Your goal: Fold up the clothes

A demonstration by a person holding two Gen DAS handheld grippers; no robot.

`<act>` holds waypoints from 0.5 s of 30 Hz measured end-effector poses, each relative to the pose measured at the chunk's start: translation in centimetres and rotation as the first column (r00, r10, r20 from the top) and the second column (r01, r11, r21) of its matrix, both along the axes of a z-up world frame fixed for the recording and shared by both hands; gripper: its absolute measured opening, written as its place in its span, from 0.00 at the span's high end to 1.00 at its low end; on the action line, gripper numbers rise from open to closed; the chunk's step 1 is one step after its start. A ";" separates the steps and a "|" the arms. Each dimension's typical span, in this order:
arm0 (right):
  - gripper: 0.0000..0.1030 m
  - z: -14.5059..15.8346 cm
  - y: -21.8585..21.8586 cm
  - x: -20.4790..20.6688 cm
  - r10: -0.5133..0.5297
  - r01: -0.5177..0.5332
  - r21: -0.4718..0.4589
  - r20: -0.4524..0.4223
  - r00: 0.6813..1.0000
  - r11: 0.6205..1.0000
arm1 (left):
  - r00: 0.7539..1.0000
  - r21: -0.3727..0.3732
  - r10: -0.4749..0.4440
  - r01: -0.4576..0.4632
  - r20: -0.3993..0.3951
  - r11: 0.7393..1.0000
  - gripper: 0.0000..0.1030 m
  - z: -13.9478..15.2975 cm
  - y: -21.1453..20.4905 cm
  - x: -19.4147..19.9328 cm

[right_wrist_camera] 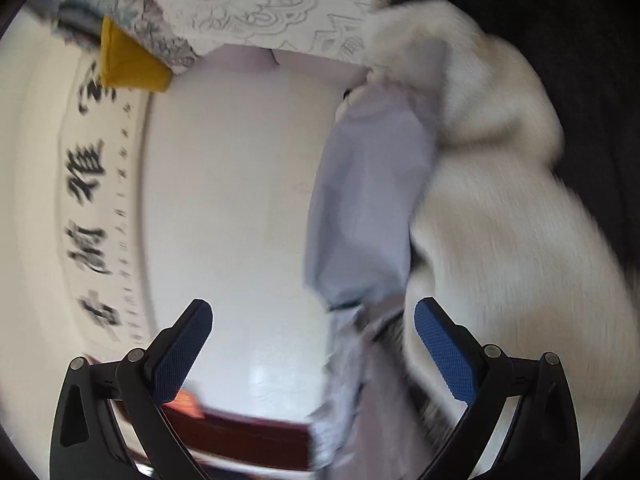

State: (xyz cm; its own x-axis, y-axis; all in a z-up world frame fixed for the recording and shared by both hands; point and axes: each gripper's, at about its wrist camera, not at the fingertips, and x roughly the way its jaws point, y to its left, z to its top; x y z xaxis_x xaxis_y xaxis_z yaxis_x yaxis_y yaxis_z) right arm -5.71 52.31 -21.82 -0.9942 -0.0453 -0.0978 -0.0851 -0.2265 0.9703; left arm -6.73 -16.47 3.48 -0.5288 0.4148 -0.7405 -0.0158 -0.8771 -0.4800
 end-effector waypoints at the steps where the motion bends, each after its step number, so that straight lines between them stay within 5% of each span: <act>1: 0.00 0.6 1.3 -0.7 -0.050 0.048 0.042 0.050 0.998 0.998 | 1.000 -0.009 -0.002 0.002 0.003 1.000 0.10 -0.1 0.2 -0.2; 3: 0.01 0.2 4.8 -1.7 -0.134 0.129 0.060 0.098 0.986 0.990 | 1.000 -0.019 -0.002 0.002 0.007 1.000 0.10 -0.4 0.4 -0.5; 6: 0.07 -2.8 9.1 -4.0 -0.075 0.083 -0.068 0.120 0.990 0.994 | 1.000 0.009 0.002 -0.002 0.020 1.000 0.10 -0.6 0.1 -1.1; 8: 0.32 -2.6 10.1 -5.9 0.008 0.010 -0.089 0.198 0.980 0.996 | 1.000 0.019 0.001 -0.002 0.025 1.000 0.10 -0.7 0.0 -1.3; 9: 0.59 -2.0 10.2 -6.6 0.030 -0.013 -0.072 0.241 0.970 0.997 | 1.000 0.024 0.001 -0.002 0.028 1.000 0.10 -0.7 0.0 -1.4; 10: 0.87 -0.8 10.2 -7.2 0.047 -0.038 -0.040 0.268 0.962 0.998 | 1.000 0.029 0.001 -0.002 0.031 1.000 0.10 -0.7 -0.1 -1.4; 11: 0.96 2.7 9.8 -7.5 0.050 -0.063 0.050 0.238 0.970 0.997 | 0.999 0.034 0.001 -0.002 0.033 0.999 0.10 -0.7 -0.2 -1.5; 15: 0.98 17.4 7.0 -7.2 0.076 -0.106 0.408 0.089 0.993 0.907 | 0.999 0.054 0.000 -0.003 0.043 0.999 0.10 -0.8 -0.4 -1.9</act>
